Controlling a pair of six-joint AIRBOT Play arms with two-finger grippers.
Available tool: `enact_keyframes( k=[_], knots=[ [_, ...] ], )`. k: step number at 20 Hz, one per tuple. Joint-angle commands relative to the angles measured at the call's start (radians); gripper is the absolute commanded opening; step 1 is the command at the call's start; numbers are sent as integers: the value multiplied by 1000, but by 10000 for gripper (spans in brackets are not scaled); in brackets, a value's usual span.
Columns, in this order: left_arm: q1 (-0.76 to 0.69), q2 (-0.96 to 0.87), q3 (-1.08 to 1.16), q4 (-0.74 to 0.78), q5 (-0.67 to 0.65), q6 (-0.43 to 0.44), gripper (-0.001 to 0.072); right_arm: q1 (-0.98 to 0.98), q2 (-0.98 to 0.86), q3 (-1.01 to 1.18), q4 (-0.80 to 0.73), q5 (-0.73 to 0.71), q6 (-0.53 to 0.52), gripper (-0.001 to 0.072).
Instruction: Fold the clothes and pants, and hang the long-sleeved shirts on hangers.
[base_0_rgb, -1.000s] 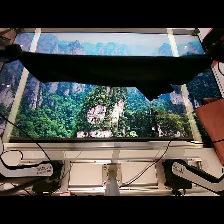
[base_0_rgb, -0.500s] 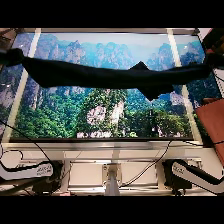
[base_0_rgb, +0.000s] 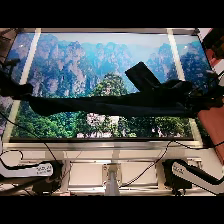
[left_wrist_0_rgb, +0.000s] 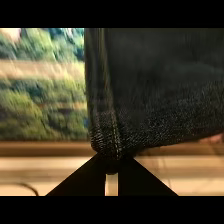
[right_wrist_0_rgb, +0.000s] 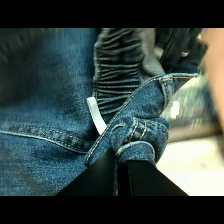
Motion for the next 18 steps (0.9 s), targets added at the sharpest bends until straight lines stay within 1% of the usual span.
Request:
enact_keyframes(
  k=[1,3,4,7,9,11,12,14,15,18],
  knots=[
    [2,-1,-118,48,-125,-3,30,1,0,-58,-21,130,0,55],
    [3,-2,-190,55,-126,3,30,1,0,-80,-21,134,0,56],
    [2,-2,-231,55,-125,24,29,1,0,-100,-20,145,-2,56],
    [3,-2,-357,56,-126,57,29,1,0,-171,-23,208,-58,55],
    [3,-2,-439,60,-126,108,30,1,1,-204,-27,258,-90,55],
    [3,-3,-502,128,-125,167,29,-3,6,-233,-31,266,-105,55],
    [9,-3,-524,188,-125,169,30,-14,13,-248,-31,264,-105,55],
    [44,-3,-541,312,-93,154,29,-65,40,-283,-46,249,-105,56],
    [71,-3,-540,352,-49,110,29,-98,62,-301,-52,219,-104,55],
    [143,-3,-540,356,84,25,29,-171,123,-344,-43,88,-64,55]
  ],
)
